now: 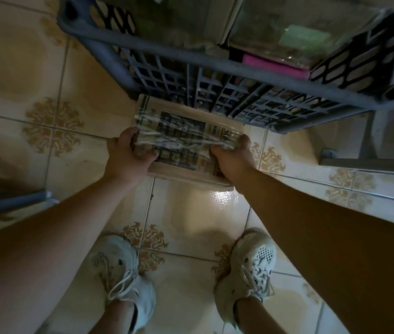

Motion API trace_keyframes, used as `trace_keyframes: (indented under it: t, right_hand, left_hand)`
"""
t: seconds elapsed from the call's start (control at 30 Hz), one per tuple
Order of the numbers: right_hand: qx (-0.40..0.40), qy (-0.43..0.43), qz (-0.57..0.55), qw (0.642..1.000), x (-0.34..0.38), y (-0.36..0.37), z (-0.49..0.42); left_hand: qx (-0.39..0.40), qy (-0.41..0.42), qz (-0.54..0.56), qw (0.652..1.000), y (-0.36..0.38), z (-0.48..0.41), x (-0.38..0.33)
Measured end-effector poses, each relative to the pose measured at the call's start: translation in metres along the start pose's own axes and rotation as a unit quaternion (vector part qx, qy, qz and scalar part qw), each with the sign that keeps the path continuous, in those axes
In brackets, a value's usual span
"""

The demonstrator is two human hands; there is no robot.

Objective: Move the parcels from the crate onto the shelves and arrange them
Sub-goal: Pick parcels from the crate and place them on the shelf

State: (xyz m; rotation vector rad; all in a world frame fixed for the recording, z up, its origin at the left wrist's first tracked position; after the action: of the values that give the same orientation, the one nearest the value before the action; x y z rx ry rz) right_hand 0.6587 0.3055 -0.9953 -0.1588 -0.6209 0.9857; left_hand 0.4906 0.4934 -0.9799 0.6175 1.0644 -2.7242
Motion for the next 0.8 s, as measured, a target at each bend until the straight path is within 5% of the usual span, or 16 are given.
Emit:
trace_keyframes:
  t: [0.27, 0.53, 0.8]
  right_hand:
    - [0.001, 0.014, -0.001, 1.0, 0.024, -0.08, 0.146]
    - [-0.011, -0.047, -0.041, 0.998, 0.097, -0.192, 0.369]
    - [-0.11, -0.167, -0.182, 0.963, 0.163, -0.265, 0.55]
  left_hand:
    - [0.044, 0.019, -0.019, 0.999, -0.081, 0.112, -0.023]
    - [0.033, 0.047, 0.078, 0.995, -0.224, 0.332, -0.161]
    - [-0.019, 0.208, 0.041, 0.977, -0.354, 0.484, -0.254]
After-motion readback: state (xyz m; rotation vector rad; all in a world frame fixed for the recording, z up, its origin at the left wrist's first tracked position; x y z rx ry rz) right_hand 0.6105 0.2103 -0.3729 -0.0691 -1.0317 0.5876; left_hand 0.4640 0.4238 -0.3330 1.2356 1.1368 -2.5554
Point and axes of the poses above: each hand's wrist, its own z-axis away from the middle knuckle, its own y-axis out of the palm, x = y × z, the point moved 4 cm from there along -z, towards the middle knuckle, and after that the axes turned 4 degrees about -z, right-handed, at the moved point
